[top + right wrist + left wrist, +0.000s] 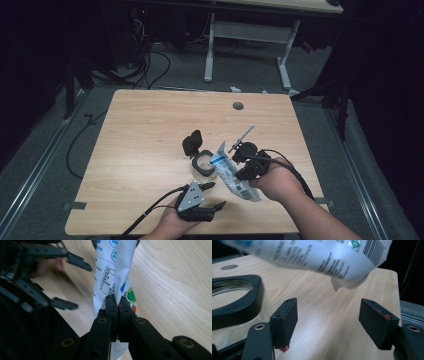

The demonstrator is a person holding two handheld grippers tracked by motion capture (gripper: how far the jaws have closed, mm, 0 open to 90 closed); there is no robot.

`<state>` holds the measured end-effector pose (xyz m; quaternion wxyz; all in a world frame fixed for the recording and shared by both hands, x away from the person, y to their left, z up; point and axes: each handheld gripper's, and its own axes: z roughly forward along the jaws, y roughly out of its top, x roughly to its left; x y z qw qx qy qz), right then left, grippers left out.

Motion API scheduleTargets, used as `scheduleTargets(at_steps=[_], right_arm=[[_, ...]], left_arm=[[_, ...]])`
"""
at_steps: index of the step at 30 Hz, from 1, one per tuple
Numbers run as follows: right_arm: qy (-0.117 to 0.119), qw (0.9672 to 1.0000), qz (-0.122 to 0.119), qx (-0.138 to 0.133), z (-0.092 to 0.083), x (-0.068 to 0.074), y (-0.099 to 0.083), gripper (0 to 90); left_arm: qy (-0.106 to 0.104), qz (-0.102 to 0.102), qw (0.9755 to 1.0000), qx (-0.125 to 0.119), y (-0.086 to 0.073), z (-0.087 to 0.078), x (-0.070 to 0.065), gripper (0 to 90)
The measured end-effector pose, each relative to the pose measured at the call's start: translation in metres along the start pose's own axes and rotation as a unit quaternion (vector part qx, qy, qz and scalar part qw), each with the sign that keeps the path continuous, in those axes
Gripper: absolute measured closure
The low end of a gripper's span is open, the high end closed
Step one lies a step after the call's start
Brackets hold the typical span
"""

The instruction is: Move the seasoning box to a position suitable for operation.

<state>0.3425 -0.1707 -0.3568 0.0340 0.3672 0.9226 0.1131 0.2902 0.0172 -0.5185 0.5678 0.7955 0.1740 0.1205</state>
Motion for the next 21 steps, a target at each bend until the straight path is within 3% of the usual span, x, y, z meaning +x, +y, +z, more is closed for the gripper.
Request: scheduleTargets(at_steps=[4,12,21], right_arm=[[0.007,1.0,-0.002,0.001,0.003,0.004,0.002,89.5],[0.019,0.9998,-0.005,-0.004,0.006,0.009,0.008,89.5],[0.028,0.9996,-0.005,-0.009,0.008,0.013,0.013,89.5]], left_arm=[[-0.005,0.001,1.0,-0.003,0.002,0.014,-0.003,30.0],[-0.016,0.005,0.9998,0.014,0.002,0.033,-0.007,26.6],[-0.018,0.012,0.9998,0.0,0.008,0.037,-0.013,26.8]])
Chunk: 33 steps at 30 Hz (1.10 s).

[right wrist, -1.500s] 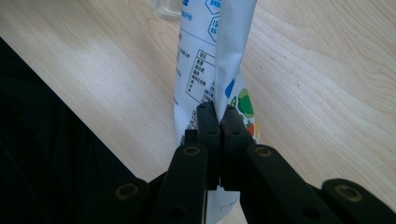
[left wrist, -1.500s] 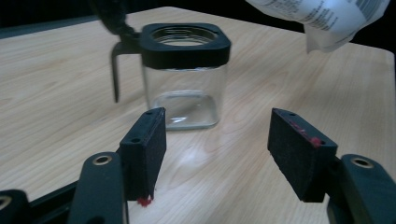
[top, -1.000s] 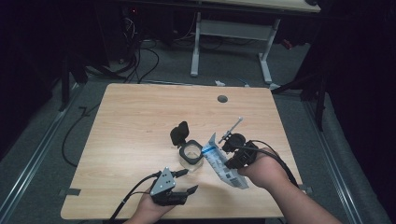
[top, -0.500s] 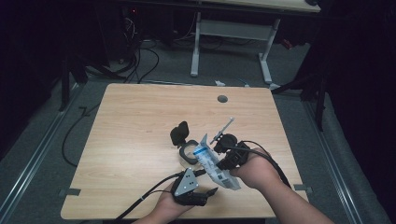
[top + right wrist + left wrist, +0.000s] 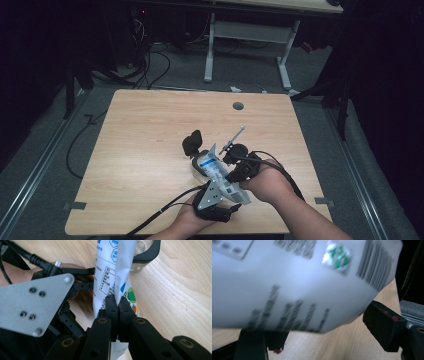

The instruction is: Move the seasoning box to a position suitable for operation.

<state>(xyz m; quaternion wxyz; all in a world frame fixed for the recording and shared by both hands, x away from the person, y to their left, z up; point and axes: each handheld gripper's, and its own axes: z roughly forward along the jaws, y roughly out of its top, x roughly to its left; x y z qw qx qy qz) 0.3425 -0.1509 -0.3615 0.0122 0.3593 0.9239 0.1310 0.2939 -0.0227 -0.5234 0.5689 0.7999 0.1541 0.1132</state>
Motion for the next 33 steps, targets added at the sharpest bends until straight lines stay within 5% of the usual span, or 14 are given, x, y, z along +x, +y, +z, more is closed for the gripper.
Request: scheduleTargets(at_steps=[9,15,25,33], right_arm=[[0.002,1.0,0.003,0.001,0.004,-0.004,0.0,89.4],[0.001,0.9999,0.013,-0.002,0.005,-0.007,-0.002,89.3],[-0.013,0.9996,0.024,0.002,0.001,-0.01,-0.002,89.4],[-0.021,0.9997,0.011,0.006,0.001,-0.012,0.005,89.5]], left_arm=[[0.007,-0.007,0.9999,0.013,0.001,-0.004,-0.003,43.9],[0.01,-0.017,0.9997,0.018,0.004,-0.007,-0.009,46.0],[0.019,-0.005,0.9998,0.009,0.011,-0.011,-0.015,48.0],[0.026,-0.006,0.9996,0.006,0.015,-0.015,-0.014,49.2]])
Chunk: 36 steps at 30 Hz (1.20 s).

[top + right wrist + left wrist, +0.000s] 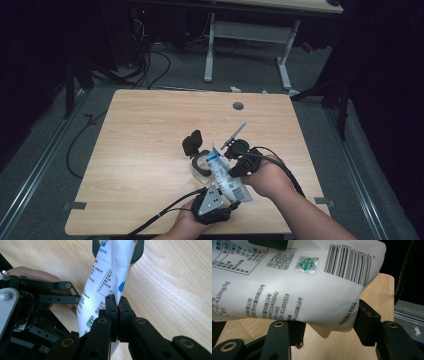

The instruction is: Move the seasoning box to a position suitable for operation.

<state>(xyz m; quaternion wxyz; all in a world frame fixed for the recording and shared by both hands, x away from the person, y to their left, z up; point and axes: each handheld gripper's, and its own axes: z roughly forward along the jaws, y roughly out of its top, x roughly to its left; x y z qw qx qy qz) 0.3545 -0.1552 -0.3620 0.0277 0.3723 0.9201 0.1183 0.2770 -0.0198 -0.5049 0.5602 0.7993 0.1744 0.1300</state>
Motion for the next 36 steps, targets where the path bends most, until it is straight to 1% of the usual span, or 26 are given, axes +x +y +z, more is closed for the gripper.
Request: scheduleTargets(at_steps=[1,2,3,4,5,9,12,13,14,15,16,17,19,21,22,23,29,32,36], right_arm=[[-0.003,1.0,0.002,0.002,0.0,0.001,0.001,89.5],[-0.001,1.0,0.003,0.002,0.0,0.001,0.002,89.5],[-0.002,1.0,-0.001,0.004,0.0,0.0,0.003,89.6],[-0.002,1.0,0.007,0.005,0.0,0.001,0.003,89.5],[-0.001,1.0,-0.002,0.004,0.0,-0.001,0.004,89.6],[-0.002,1.0,-0.001,0.006,0.0,-0.001,0.005,89.6],[-0.005,1.0,-0.006,0.005,-0.001,-0.001,0.008,89.6],[-0.005,1.0,-0.003,0.007,-0.002,-0.001,0.009,89.6],[-0.005,0.9999,-0.008,0.006,-0.001,-0.002,0.01,89.6],[-0.007,0.9999,-0.009,0.009,-0.001,-0.001,0.011,89.6],[-0.004,0.9999,-0.009,0.009,0.0,-0.001,0.012,89.6],[-0.007,0.9999,-0.011,0.01,0.0,-0.001,0.013,89.6],[-0.008,0.9998,-0.016,0.01,0.001,-0.002,0.014,89.6],[-0.007,0.9998,-0.012,0.011,0.002,-0.001,0.016,89.6],[-0.009,0.9998,-0.016,0.011,0.002,-0.001,0.017,89.6],[-0.011,0.9998,-0.014,0.012,0.002,-0.001,0.017,89.7],[-0.016,0.9997,-0.015,0.01,0.0,-0.002,0.019,89.6],[-0.015,0.9998,-0.011,0.009,-0.001,-0.003,0.02,89.7],[-0.011,0.9998,-0.014,0.011,-0.001,-0.003,0.021,89.7]], left_arm=[[0.001,0.001,1.0,0.0,0.0,-0.001,0.0,49.3],[0.002,0.002,1.0,0.001,0.001,-0.001,-0.001,49.5],[0.002,0.003,1.0,0.001,0.001,-0.001,-0.001,49.5],[0.001,0.003,1.0,0.001,0.001,-0.001,-0.001,49.5],[0.001,0.002,1.0,0.002,0.001,-0.001,0.0,49.5],[0.006,0.004,1.0,0.001,0.002,-0.001,0.001,49.6],[0.007,-0.002,1.0,-0.001,0.003,-0.002,0.002,49.6],[0.008,-0.005,1.0,-0.001,0.003,-0.002,0.002,49.5],[0.008,-0.006,0.9999,0.0,0.003,-0.002,0.002,49.5],[0.01,-0.006,0.9999,0.0,0.003,-0.002,0.002,49.3],[0.01,-0.006,0.9999,0.0,0.003,-0.002,0.002,49.1],[0.013,-0.001,0.9999,0.001,0.003,-0.003,0.002,48.9],[0.014,0.0,0.9999,0.001,0.002,-0.003,0.002,48.5],[0.015,0.001,0.9999,0.002,0.002,-0.003,0.002,48.6],[0.016,0.002,0.9999,0.001,0.002,-0.003,0.002,48.6],[0.016,0.003,0.9999,0.001,0.002,-0.003,0.002,48.6],[0.018,0.0,0.9998,-0.005,0.004,-0.004,0.004,49.9],[0.019,0.002,0.9998,-0.005,0.005,-0.004,0.004,50.0],[0.023,0.009,0.9997,-0.005,0.004,-0.004,0.004,50.0]])
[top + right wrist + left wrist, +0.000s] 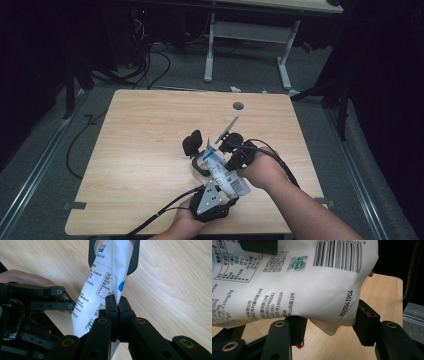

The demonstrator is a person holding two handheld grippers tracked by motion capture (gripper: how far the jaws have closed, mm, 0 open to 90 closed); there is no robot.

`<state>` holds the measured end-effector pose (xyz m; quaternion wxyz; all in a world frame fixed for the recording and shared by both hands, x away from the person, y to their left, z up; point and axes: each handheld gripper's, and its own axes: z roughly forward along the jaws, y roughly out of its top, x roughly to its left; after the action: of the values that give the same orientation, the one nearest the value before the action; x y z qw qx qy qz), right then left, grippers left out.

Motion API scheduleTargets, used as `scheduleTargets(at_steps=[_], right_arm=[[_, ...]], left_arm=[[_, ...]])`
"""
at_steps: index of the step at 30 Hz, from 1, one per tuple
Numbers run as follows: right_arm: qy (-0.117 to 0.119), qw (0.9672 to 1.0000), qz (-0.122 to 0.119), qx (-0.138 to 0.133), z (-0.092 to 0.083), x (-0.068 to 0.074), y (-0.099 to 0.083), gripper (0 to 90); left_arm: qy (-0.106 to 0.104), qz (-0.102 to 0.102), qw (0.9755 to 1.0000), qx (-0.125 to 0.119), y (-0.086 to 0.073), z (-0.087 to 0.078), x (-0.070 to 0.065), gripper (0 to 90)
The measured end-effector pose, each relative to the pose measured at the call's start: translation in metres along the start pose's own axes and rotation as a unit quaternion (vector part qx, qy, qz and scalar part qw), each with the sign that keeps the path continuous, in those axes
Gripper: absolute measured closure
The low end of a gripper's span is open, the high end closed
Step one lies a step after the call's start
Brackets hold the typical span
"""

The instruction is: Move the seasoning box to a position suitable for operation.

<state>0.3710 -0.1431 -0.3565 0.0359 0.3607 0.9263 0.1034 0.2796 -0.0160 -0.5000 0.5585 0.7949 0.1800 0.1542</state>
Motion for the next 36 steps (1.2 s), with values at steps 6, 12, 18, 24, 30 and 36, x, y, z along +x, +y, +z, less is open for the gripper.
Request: scheduleTargets(at_steps=[6,12,18,24,30,36], right_arm=[[0.002,1.0,-0.005,0.002,0.0023,-0.0004,0.0028,89.6],[-0.001,1.0,-0.003,0.003,0.0007,0.0001,0.0059,89.6],[-0.001,1.0,-0.005,0.004,-0.0004,0.0005,0.0071,89.6],[-0.001,1.0,-0.009,0.003,-0.0007,0.0002,0.008,89.6],[0.001,0.9999,-0.009,0.007,-0.0005,0.0005,0.0082,89.6],[-0.005,1.0,-0.005,0.006,-0.0037,0.0026,0.0102,89.6]], left_arm=[[0.006,0.006,1.0,0.002,-0.001,-0.0006,0.0022,50.9],[0.005,0.001,1.0,-0.001,0.0004,-0.0016,0.0039,51.2],[0.005,-0.002,1.0,-0.004,0.0014,-0.0023,0.0038,51.2],[0.008,-0.001,1.0,-0.004,0.0023,-0.0023,0.0031,51.3],[0.011,0.001,0.9999,-0.004,0.0035,-0.0021,0.0005,51.0],[0.017,0.003,0.9998,-0.01,0.0053,-0.0024,-0.0005,50.0]])
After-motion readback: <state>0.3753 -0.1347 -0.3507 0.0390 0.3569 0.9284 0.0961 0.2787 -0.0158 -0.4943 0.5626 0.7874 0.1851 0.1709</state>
